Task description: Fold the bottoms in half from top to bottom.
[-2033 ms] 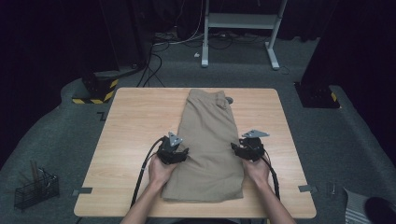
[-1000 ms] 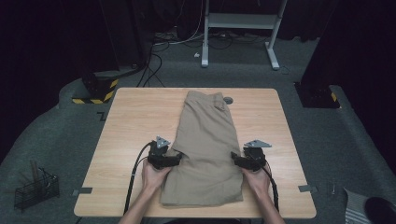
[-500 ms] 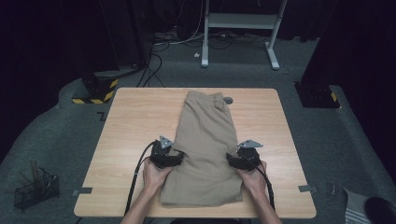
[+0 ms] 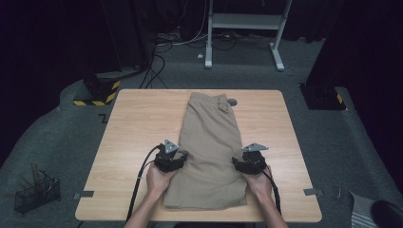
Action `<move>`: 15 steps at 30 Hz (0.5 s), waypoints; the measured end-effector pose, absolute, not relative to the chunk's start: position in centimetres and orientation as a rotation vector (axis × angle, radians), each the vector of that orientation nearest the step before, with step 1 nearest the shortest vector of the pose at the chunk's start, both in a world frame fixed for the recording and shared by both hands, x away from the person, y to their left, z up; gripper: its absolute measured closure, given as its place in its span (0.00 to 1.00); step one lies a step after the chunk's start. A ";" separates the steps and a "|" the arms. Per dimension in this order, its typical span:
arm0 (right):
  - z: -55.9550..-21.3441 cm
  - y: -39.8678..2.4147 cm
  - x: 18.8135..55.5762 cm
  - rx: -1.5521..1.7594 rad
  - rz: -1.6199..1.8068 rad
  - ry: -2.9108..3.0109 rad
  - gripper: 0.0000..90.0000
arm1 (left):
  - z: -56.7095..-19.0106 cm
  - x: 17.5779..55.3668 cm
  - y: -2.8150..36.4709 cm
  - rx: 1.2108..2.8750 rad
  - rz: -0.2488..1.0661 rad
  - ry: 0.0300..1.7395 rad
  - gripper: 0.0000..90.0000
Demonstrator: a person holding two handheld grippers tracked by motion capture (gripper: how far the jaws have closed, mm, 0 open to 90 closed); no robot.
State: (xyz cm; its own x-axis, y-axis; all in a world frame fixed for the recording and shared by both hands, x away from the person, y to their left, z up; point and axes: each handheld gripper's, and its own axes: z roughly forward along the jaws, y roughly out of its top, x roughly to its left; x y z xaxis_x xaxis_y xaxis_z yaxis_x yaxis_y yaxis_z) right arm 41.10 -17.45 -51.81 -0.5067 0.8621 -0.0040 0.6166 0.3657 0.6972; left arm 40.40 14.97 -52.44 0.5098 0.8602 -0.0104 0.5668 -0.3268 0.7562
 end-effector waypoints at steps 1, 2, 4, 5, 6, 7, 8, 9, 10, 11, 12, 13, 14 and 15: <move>-51.8 -17.4 41.1 1.292 0.917 2.265 0.50 | -52.4 40.4 14.9 2.034 0.518 1.159 0.59; -51.7 -17.4 41.1 1.290 0.914 2.268 0.52 | -52.4 40.3 14.9 2.036 0.517 1.155 0.61; -51.7 -17.3 41.0 1.294 0.909 2.273 0.55 | -52.4 40.3 14.9 2.032 0.512 1.145 0.65; -51.6 -17.3 40.9 1.291 0.906 2.276 0.56 | -52.5 40.3 14.9 2.028 0.512 1.139 0.68; -51.6 -17.3 40.9 1.287 0.906 2.279 0.57 | -52.5 40.3 14.8 2.026 0.507 1.133 0.70; -51.6 -17.3 40.9 1.284 0.905 2.284 0.59 | -52.6 40.2 14.8 2.021 0.507 1.127 0.72; -51.6 -17.3 40.8 1.284 0.907 2.290 0.60 | -52.6 40.2 14.8 2.021 0.505 1.124 0.74; -51.6 -17.3 40.8 1.278 0.908 2.292 0.62 | -52.6 40.2 14.8 2.019 0.501 1.124 0.76; -51.5 -17.2 40.7 1.274 0.908 2.299 0.65 | -52.6 40.2 14.8 2.019 0.502 1.122 0.78; -51.5 -17.2 40.7 1.271 0.908 2.303 0.67 | -52.6 40.2 14.7 2.018 0.497 1.121 0.79; -51.4 -17.1 40.6 1.264 0.905 2.314 0.69 | -52.6 40.2 14.7 2.018 0.491 1.120 0.80; -51.4 -17.1 40.6 1.255 0.904 2.321 0.71 | -52.6 40.2 14.7 2.021 0.492 1.117 0.82; -51.4 -17.1 40.6 1.252 0.905 2.329 0.73 | -52.6 40.2 14.7 2.021 0.486 1.115 0.83; -51.4 -17.1 40.5 1.248 0.909 2.333 0.76 | -52.6 40.1 14.7 2.023 0.486 1.113 0.85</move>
